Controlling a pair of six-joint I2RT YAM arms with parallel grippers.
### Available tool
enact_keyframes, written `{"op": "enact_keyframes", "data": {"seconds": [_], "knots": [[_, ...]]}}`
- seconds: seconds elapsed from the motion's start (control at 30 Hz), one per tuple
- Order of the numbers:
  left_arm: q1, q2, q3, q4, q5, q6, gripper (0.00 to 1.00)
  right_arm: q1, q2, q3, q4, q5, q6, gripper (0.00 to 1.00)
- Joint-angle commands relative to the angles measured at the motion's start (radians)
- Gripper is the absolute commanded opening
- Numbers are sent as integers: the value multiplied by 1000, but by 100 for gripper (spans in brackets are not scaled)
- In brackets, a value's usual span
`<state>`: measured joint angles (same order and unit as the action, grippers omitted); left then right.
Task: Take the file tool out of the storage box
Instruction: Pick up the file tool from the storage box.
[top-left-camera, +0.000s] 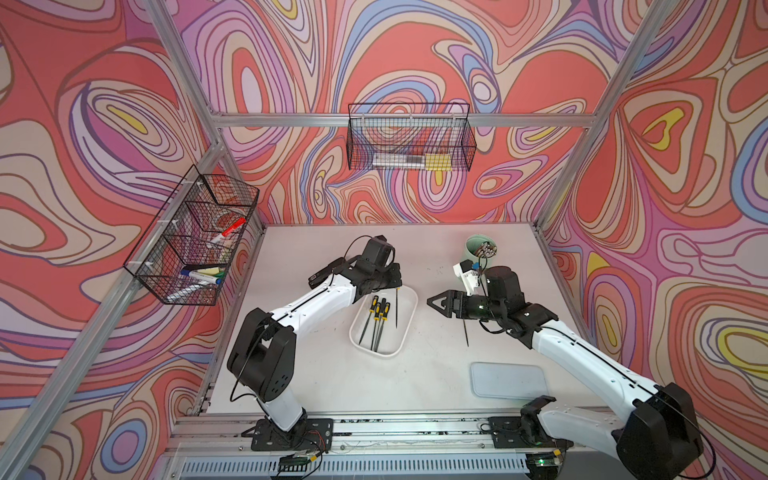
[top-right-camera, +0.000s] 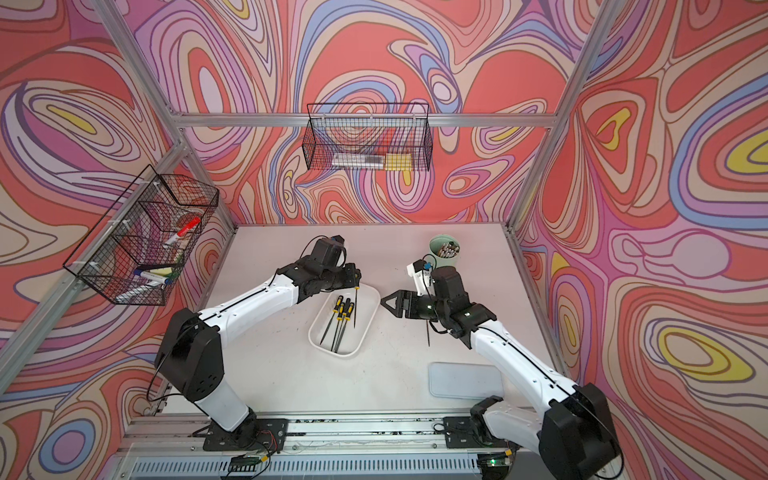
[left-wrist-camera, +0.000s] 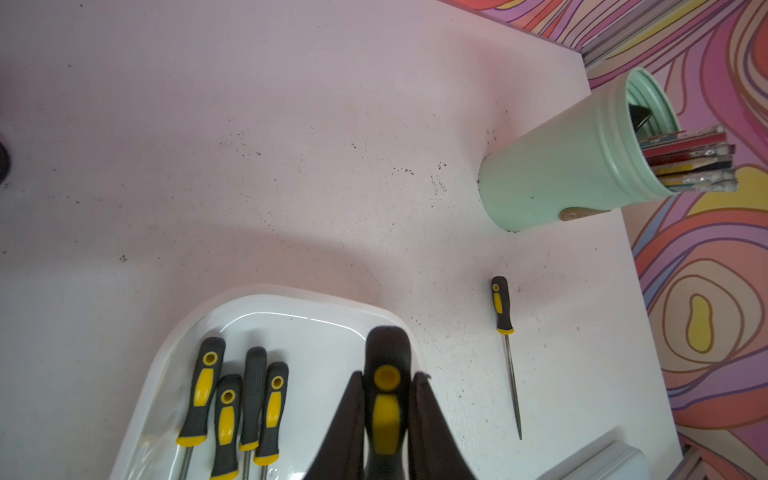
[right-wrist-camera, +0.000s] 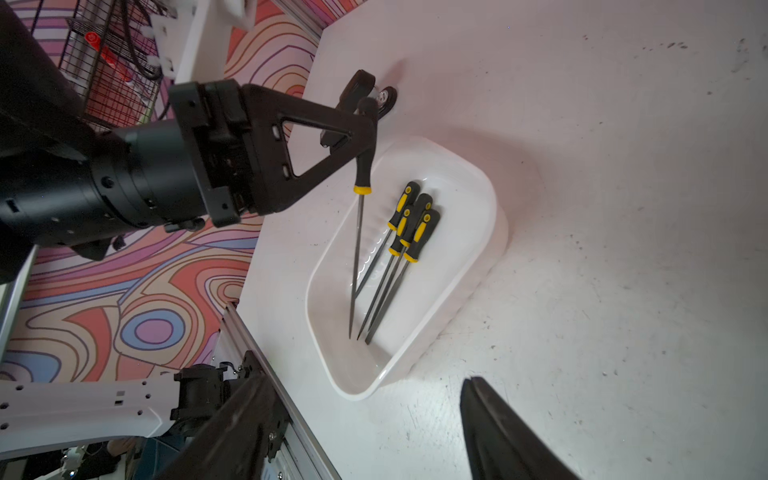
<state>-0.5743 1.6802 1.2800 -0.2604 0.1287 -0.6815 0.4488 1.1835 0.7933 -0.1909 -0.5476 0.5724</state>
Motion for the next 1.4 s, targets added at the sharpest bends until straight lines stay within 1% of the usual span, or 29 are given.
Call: {"op": "enact_keyframes", "data": {"seconds": [0.0,0.17,0.4,0.7,1.07,1.17,1.3,1.37], "knots": [[2,-45,-26,83,37,-103,13,27,48,-24,133,-17,47,67],[1,-60,-51,106,54,-148,13,54,123,-26,201,-15,61,61],[2,-71,-87,134,60,-196,10,80,196,-19,245,-20,67,48],[2,-72,-74,130,69,-195,9,113,269,10,269,-24,65,38],[1,-66,-70,129,79,-190,9,141,324,44,280,-33,68,25],[2,-68,-71,128,80,-188,9,146,332,51,282,-32,68,18],[2,-70,-69,125,81,-182,9,146,337,57,280,-28,67,6],[2,-70,-69,125,84,-178,11,147,331,57,281,-24,67,1]]}}
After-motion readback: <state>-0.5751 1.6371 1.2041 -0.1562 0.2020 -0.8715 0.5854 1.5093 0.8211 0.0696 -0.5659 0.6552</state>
